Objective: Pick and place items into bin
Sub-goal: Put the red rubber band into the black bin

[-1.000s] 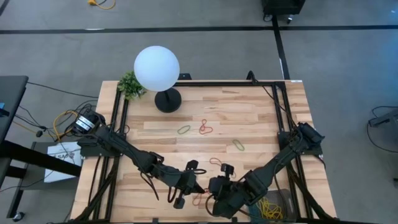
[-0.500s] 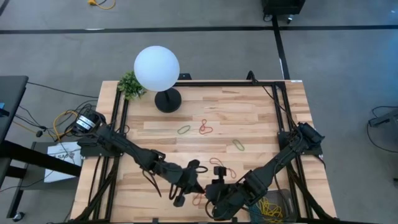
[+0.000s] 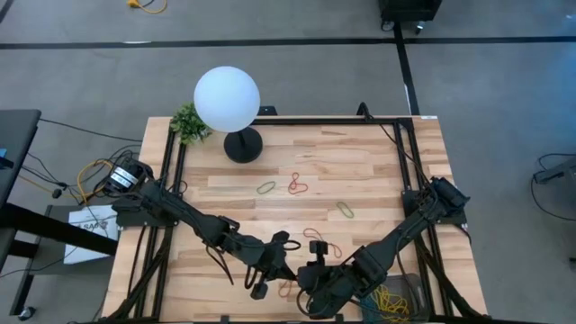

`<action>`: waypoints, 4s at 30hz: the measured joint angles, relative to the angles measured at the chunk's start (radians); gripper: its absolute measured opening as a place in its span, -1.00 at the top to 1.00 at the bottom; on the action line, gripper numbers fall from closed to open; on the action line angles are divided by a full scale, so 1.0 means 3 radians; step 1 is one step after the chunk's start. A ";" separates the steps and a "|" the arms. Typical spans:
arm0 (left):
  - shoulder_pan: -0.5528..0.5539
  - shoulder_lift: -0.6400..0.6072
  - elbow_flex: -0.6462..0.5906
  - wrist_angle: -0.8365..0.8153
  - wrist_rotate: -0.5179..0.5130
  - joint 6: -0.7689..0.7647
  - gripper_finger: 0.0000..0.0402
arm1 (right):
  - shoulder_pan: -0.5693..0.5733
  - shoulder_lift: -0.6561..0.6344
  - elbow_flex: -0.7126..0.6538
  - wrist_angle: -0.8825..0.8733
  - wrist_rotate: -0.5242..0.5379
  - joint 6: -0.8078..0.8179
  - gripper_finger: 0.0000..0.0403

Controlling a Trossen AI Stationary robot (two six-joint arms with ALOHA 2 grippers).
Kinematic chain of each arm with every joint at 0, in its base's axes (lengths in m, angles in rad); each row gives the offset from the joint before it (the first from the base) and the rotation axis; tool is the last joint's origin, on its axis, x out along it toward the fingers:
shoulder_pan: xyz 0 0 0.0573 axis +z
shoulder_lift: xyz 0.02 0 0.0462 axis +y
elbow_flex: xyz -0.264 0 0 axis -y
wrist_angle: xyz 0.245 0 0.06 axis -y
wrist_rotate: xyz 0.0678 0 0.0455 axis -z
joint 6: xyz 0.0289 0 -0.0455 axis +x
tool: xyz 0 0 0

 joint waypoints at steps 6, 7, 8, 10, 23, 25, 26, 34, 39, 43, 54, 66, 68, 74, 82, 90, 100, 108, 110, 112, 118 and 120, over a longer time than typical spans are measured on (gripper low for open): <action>-0.0008 0.0000 0.0001 0.0095 0.0006 0.0000 1.00 | -0.0017 0.0000 0.0000 -0.0070 -0.0005 0.0343 0.97; -0.0006 0.0000 0.0001 0.0092 0.0005 0.0000 1.00 | -0.0021 0.0000 0.0000 -0.0076 -0.0003 0.0422 0.97; -0.0006 0.0000 0.0001 0.0090 0.0000 0.0000 1.00 | -0.0025 0.0000 0.0000 -0.0082 -0.0004 0.0474 0.97; -0.0008 0.0000 0.0001 0.0084 -0.0001 0.0001 1.00 | -0.0025 0.0000 0.0000 -0.0085 -0.0005 0.0531 0.98; -0.0008 -0.0003 0.0001 -0.0300 -0.0295 0.0067 0.71 | -0.0012 0.0000 0.0000 -0.0153 -0.0011 0.0643 0.99; -0.0008 -0.0003 0.0001 -0.0374 -0.0373 0.0067 0.62 | -0.0013 0.0000 0.0000 -0.0159 -0.0027 0.0673 0.99; -0.0008 -0.0003 0.0001 -0.0393 -0.0441 0.0066 0.57 | -0.0013 0.0000 0.0000 -0.0173 -0.0079 0.0744 0.99; -0.0009 -0.0003 0.0001 -0.0693 -0.0581 -0.0117 0.41 | 0.0091 0.0000 0.0000 -0.1374 -0.0849 0.2312 1.00; -0.0020 -0.0003 0.0001 -0.0928 -0.0582 -0.0199 0.42 | 0.0351 0.0000 0.0000 -0.2089 -0.1830 0.3270 0.99; -0.0020 -0.0003 0.0001 -0.1029 -0.0585 -0.0219 0.42 | 0.0635 0.0000 0.0000 -0.2009 -0.2441 0.3665 0.99; -0.0020 -0.0003 0.0001 -0.1031 -0.0584 -0.0289 0.42 | 0.1296 0.0000 -0.0001 -0.2487 -0.2029 0.4661 0.96; -0.0020 -0.0003 0.0001 -0.1030 -0.0578 -0.0266 0.42 | 0.1305 0.0000 -0.0001 -0.2522 -0.1874 0.4823 0.66; -0.0024 0.0001 0.0001 -0.1032 -0.0577 -0.0267 0.42 | 0.1277 0.0000 0.0000 -0.2535 -0.1752 0.4812 0.63; -0.0108 0.0133 0.0002 -0.1043 -0.0391 -0.0260 0.42 | 0.1188 0.0000 -0.0001 -0.2494 -0.0881 0.4577 0.62; -0.0214 0.0694 0.0000 -0.0779 -0.0500 -0.0278 0.42 | 0.1000 0.0000 -0.0001 -0.2308 0.0435 0.3804 0.62; -0.0158 0.0997 0.0002 -0.0060 -0.0491 -0.0372 0.42 | 0.0775 0.0000 -0.0001 -0.1510 0.1155 0.3284 0.62; -0.0091 0.1053 0.0003 -0.0037 -0.0625 -0.0231 0.42 | 0.0542 0.0000 -0.0001 -0.0746 0.1162 0.2108 0.62; -0.0100 0.1243 0.0014 0.0090 -0.0646 -0.0227 0.42 | 0.0420 0.0000 -0.0001 -0.0771 0.1153 0.2086 0.62; -0.0103 0.1255 0.0017 0.0081 -0.0705 -0.0231 0.43 | 0.0410 0.0000 -0.0001 -0.0771 0.1146 0.2085 0.62; -0.0094 0.1303 0.0018 0.0131 -0.0725 -0.0248 0.47 | 0.0392 0.0000 -0.0001 -0.0779 0.1141 0.2084 0.62; -0.0088 0.1290 0.0023 0.0001 -0.0725 -0.0271 0.89 | 0.0341 0.0000 -0.0001 -0.0779 0.1115 0.2012 0.62; -0.0088 0.1288 0.0030 -0.0017 -0.0693 -0.0302 0.96 | 0.0306 0.0000 -0.0001 -0.0778 0.1050 0.1910 0.62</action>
